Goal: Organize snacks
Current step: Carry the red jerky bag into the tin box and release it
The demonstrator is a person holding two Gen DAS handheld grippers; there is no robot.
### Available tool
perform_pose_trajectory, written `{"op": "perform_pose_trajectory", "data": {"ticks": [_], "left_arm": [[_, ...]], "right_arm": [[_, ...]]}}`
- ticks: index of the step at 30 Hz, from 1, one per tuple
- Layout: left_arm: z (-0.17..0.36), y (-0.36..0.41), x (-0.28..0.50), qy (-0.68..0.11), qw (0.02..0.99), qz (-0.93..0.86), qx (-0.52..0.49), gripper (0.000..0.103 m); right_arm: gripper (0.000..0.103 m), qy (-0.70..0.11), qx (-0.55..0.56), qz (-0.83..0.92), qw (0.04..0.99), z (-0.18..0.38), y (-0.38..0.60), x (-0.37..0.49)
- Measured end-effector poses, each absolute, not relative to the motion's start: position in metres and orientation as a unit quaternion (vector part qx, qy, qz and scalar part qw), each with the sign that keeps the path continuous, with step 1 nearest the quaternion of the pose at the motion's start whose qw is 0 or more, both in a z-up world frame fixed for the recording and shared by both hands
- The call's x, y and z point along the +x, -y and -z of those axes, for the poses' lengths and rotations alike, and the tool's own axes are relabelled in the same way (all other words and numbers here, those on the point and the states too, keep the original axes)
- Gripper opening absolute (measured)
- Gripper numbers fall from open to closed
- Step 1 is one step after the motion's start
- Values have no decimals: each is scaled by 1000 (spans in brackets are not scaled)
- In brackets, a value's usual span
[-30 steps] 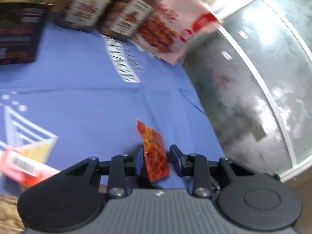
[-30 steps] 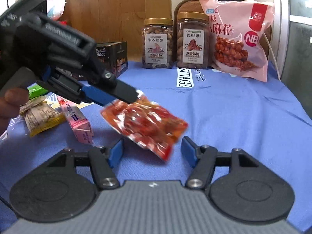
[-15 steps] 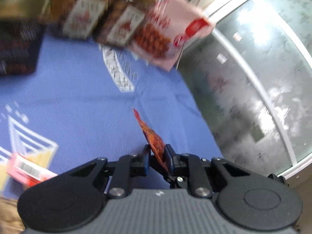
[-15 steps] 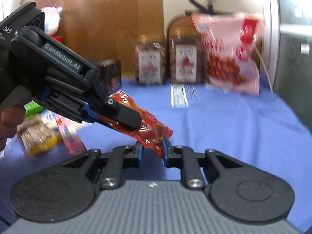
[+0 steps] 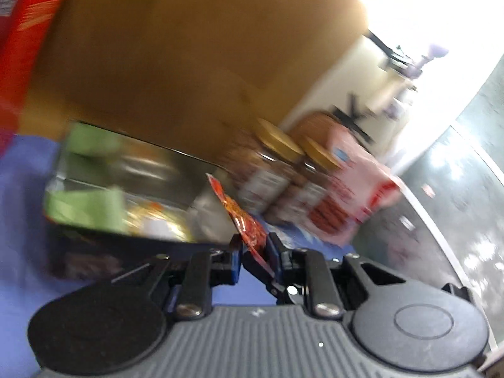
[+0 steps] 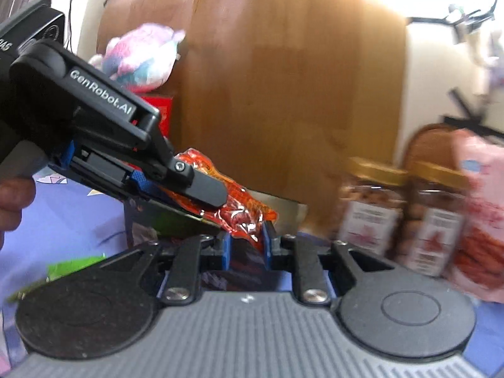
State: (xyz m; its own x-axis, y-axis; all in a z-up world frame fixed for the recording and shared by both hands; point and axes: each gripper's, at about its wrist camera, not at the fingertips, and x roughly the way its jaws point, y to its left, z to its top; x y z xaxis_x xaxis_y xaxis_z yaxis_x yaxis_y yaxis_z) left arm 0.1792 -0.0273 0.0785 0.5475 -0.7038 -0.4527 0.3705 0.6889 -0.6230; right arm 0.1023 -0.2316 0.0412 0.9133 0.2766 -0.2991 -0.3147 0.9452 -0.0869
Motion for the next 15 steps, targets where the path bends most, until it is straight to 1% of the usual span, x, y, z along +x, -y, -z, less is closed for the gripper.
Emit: {"op": "perform_pose_trajectory", "data": {"ticks": [2,3,4,6,9,10,11,13,15], "left_arm": [[-73,23,193,-359,859,289,-222,20],[-69,23,199,-360,868,270,-209,22],[-65,25,205,-360,877,252,-195,26],[-60,26,209,-360,886,233,-175,27],[-60,23,204,-349,895,227,-163,32],[-62,22,200,-343,898,224,-160,38],[-65,19,195,-337,901,222,-158,43],[-71,10,179,-317,909,220,-155,45],[-72,-6,163,-309,913,214,-157,46]], "right_arm": [[29,-161,-68,-148,973,-39,223,118],[43,-162,-59,-151,973,-39,222,120],[46,-163,-52,-148,974,-41,221,118],[46,-155,-51,-145,976,-43,218,107],[46,-148,-44,-150,977,-48,223,89],[46,-151,-33,-154,976,-49,226,82],[46,-157,-18,-160,974,-48,230,74],[46,-177,22,-182,967,-44,234,69],[46,-216,73,-217,949,-37,237,65]]}}
